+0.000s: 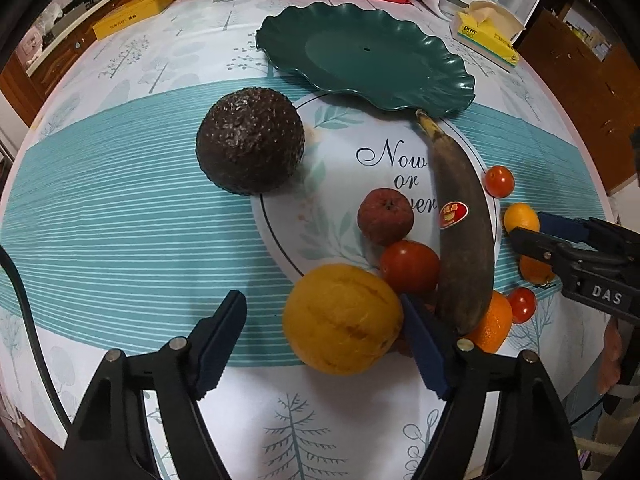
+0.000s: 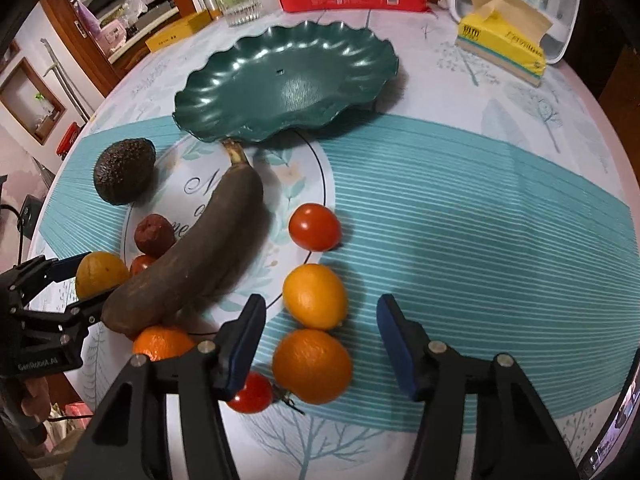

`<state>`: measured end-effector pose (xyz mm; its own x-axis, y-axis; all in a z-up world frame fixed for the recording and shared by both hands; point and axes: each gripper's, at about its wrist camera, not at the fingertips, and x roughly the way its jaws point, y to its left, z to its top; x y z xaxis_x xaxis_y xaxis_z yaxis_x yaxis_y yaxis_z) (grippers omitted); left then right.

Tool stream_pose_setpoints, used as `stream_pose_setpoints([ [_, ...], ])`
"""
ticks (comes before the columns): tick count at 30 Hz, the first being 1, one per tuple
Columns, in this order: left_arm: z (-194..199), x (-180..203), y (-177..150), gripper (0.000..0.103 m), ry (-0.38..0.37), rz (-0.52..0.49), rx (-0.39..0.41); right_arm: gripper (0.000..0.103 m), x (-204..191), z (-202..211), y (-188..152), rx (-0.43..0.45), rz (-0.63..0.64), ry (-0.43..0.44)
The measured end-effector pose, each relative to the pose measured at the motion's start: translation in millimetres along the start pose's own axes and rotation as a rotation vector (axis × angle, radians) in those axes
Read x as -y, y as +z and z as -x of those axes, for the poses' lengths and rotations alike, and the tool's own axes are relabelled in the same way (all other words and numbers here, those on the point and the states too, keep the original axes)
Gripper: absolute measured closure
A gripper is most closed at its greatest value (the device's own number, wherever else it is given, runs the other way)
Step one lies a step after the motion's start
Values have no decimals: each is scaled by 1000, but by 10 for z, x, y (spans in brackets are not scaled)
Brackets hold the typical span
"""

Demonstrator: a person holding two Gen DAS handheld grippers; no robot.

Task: Organize fruits
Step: 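Grasp the yellow fruit with the left tool while the right tool grasps a tangerine, then place the yellow fruit on the green plate while the right tool places the tangerine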

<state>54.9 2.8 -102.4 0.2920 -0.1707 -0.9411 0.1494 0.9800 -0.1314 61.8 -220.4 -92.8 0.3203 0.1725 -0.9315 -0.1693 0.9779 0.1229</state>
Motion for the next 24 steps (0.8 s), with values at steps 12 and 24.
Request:
stream_pose_setpoints([
  [12,21,-41,-31,51,-73,18,-29,69,-10,-113,136,-64,-2,-2],
  [24,286,-238,-78,53,-42,54,13,69,-50,139,141,10,0,44],
])
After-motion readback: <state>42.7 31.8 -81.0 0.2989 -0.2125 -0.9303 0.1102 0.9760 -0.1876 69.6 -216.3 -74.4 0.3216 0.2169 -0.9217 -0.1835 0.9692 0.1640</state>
